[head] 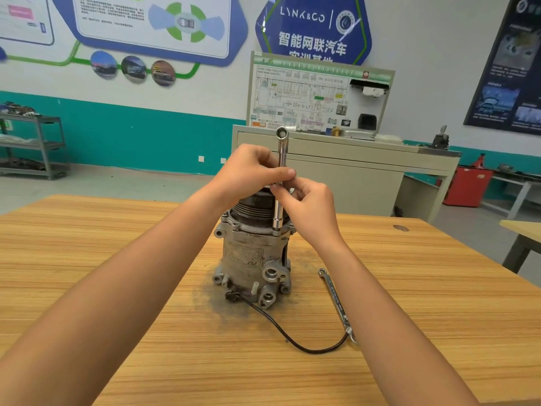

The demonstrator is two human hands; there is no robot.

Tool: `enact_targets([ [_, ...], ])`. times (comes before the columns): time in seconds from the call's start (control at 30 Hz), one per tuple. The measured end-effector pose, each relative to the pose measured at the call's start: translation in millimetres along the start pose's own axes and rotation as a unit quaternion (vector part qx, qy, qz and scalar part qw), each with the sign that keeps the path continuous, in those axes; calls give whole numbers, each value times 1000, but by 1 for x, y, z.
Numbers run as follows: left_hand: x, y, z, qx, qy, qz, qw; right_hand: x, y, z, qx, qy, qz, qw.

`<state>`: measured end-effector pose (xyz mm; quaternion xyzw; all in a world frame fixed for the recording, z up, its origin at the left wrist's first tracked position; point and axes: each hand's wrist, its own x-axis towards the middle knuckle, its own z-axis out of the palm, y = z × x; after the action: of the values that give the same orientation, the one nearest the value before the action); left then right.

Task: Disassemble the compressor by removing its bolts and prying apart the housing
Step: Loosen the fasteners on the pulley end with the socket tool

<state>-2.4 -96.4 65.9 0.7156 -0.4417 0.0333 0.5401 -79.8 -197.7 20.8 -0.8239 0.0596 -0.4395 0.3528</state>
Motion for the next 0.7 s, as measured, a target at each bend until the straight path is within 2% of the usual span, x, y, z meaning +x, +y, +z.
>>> enact_targets([
  [0.17, -3, -4, -9, -57, -72, -9, 996, 4, -5, -3, 40, -42, 13, 998],
  [0.27, -2, -6, -10, -38, -46, -2, 998, 3, -5, -2, 39, -44, 18, 998],
  [0.43, 0, -7, 0, -46, 1, -3, 999, 2, -2, 0, 20, 7, 32, 999],
  [0.6, -3, -9, -8, -75, -75, -12, 994, 6, -5, -2, 40, -38, 21, 998],
  [0.7, -2, -9, -10, -59, -46, -24, 997, 4, -4, -1, 59, -39, 12, 997],
])
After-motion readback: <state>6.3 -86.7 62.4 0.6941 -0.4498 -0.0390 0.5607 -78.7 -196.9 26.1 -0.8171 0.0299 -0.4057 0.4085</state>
